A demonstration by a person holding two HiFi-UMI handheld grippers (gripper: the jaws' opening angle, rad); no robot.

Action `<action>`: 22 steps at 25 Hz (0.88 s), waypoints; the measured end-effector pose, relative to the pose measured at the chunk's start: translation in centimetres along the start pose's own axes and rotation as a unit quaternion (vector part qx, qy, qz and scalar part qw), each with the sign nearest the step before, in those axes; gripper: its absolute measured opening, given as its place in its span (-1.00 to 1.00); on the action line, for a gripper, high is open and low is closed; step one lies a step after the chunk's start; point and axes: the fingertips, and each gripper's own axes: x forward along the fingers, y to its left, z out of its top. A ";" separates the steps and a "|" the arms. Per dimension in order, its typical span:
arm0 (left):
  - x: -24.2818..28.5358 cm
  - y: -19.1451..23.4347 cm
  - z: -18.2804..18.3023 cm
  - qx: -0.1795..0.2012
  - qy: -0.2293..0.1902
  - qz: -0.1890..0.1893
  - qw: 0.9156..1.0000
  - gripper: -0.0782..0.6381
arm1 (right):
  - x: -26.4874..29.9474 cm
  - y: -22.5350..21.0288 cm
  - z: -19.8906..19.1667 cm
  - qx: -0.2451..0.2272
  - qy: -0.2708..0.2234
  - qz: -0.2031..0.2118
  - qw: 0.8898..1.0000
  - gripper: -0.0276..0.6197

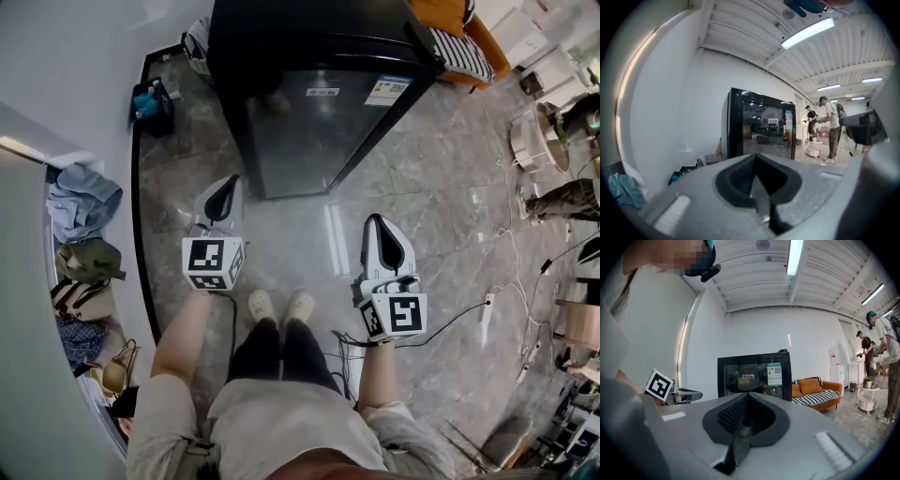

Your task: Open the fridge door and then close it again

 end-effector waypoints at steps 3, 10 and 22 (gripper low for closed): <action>-2.3 -0.5 1.4 -0.010 -0.008 0.000 1.000 -0.78 | -0.6 0.4 0.7 -0.005 0.004 0.005 1.000 -0.91; -6.5 -2.3 4.1 0.004 -0.019 -0.006 1.000 -0.78 | -2.0 1.4 2.4 -0.007 0.006 0.013 1.000 -0.91; -12.1 -5.1 8.6 0.003 -0.050 -0.004 0.999 -0.78 | -5.3 3.2 6.9 -0.020 -0.009 0.025 0.999 -0.91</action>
